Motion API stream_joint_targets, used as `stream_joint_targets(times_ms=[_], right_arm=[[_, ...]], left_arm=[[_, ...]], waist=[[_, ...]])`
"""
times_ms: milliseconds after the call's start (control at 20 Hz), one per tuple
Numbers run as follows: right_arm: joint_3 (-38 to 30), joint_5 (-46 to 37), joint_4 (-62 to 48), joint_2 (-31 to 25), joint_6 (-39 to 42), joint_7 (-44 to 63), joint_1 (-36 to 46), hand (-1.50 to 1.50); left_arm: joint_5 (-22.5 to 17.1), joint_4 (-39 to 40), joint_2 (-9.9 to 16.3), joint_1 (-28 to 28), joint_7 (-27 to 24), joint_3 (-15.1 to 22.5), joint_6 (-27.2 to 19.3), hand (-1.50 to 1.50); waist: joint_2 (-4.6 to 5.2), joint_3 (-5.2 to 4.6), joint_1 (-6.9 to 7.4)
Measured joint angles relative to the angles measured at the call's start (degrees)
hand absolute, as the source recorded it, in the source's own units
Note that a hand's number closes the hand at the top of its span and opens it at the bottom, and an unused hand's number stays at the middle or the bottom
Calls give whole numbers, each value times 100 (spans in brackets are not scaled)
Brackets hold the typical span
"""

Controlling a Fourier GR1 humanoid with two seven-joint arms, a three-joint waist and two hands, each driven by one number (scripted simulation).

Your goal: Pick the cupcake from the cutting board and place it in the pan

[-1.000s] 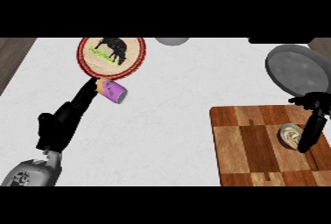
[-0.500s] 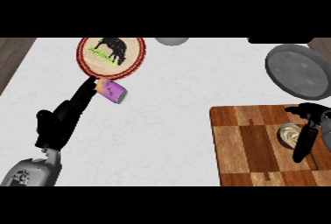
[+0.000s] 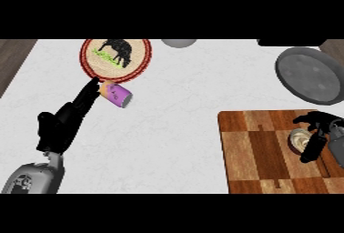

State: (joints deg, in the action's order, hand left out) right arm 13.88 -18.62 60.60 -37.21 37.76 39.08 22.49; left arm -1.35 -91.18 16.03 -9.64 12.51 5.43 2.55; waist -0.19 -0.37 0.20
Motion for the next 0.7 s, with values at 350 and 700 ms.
stream_joint_targets(times_ms=[350,700], right_arm=[[-18,-239,166,81,170,-252,-156,150],[-223,-521,373,151,67,-427,-254,150]], left_arm=[[163,-128,-124,118,19,18,-15,0],[285,-11,-276,91,-29,-13,13,0]], waist=[[-30,-47,-12],[-20,-31,-25]])
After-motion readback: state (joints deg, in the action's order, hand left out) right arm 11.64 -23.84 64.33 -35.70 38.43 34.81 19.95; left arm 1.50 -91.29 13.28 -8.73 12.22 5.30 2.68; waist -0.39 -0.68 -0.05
